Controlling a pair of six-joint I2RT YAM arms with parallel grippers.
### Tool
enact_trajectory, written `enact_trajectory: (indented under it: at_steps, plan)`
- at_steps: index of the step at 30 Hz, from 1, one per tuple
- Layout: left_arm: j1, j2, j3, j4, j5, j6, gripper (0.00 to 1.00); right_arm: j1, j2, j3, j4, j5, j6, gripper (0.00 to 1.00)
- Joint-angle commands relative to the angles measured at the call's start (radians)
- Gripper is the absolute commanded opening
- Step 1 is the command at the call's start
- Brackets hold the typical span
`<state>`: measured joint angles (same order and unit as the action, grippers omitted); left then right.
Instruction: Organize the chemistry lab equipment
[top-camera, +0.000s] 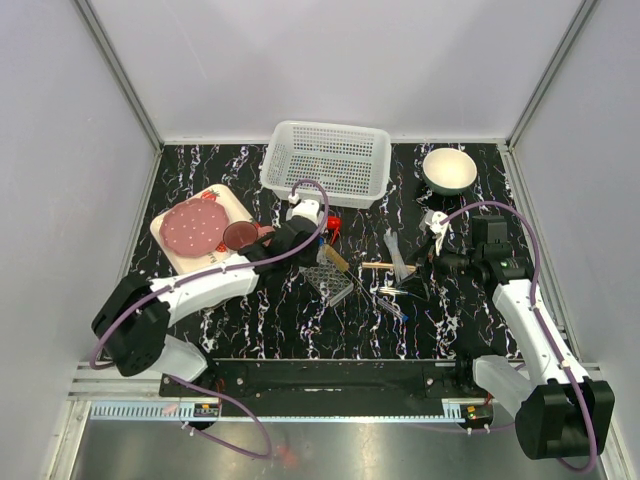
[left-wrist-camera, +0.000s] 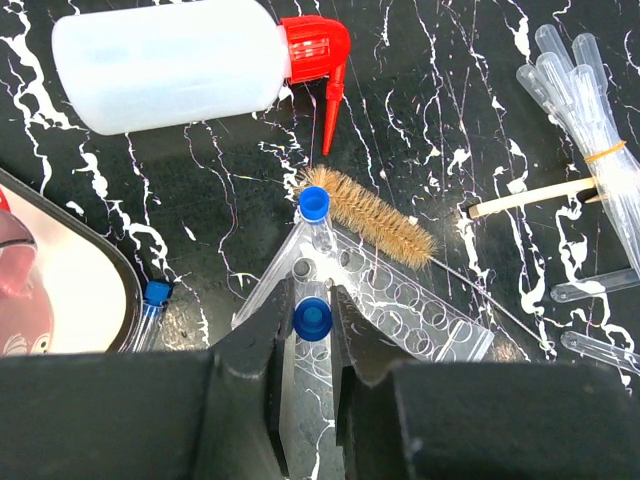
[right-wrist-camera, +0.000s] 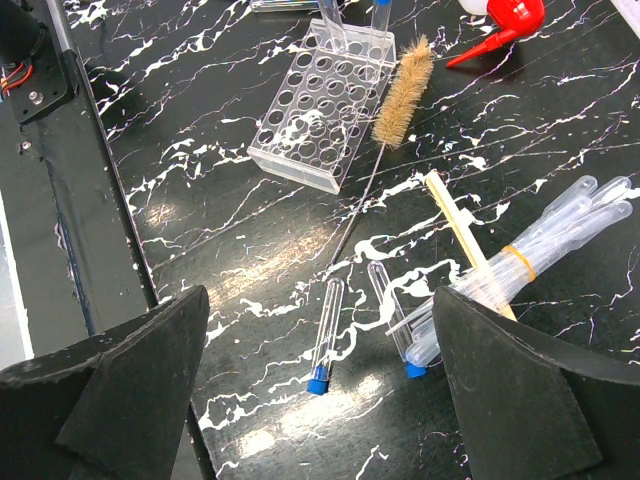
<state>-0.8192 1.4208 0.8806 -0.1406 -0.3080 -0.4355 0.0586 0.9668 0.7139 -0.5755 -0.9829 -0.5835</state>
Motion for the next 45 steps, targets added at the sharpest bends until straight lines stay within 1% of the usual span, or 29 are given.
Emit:
enact_trajectory:
  at_steps: [1,10,30,38,39,40,41,43,44,45]
  plan:
    - [0.003,0.029,0.063,0.053,-0.029,0.035,0.11,-0.003,-0.007,0.021,-0.01,0.004,-0.024,0.98]
    - [0.005,0.07,0.077,0.047,-0.033,0.049,0.12,-0.005,-0.005,0.019,-0.007,0.003,-0.029,0.98]
    - [0.003,0.09,0.073,0.033,-0.054,0.069,0.12,-0.011,-0.005,0.016,-0.011,0.001,-0.036,0.99]
    - [0.003,0.135,0.083,0.039,-0.046,0.07,0.15,-0.013,-0.002,0.016,-0.012,0.001,-0.038,0.99]
    - [0.003,0.136,0.086,0.039,-0.046,0.07,0.16,-0.013,-0.003,0.018,-0.012,0.003,-0.038,0.98]
    - [0.005,0.138,0.084,0.036,-0.052,0.066,0.21,-0.013,-0.005,0.016,-0.012,0.001,-0.038,0.98]
    - [0.003,0.135,0.084,0.033,-0.054,0.058,0.28,-0.011,0.0,0.016,-0.012,0.001,-0.038,0.99]
    - [0.003,0.125,0.083,0.032,-0.062,0.054,0.35,-0.014,-0.002,0.018,-0.014,0.001,-0.039,0.99]
    - [0.003,0.11,0.081,0.02,-0.068,0.041,0.45,-0.016,-0.002,0.018,-0.012,0.003,-0.039,0.99]
    - [0.003,0.101,0.083,0.012,-0.072,0.037,0.5,-0.016,0.0,0.016,-0.015,0.001,-0.039,0.98]
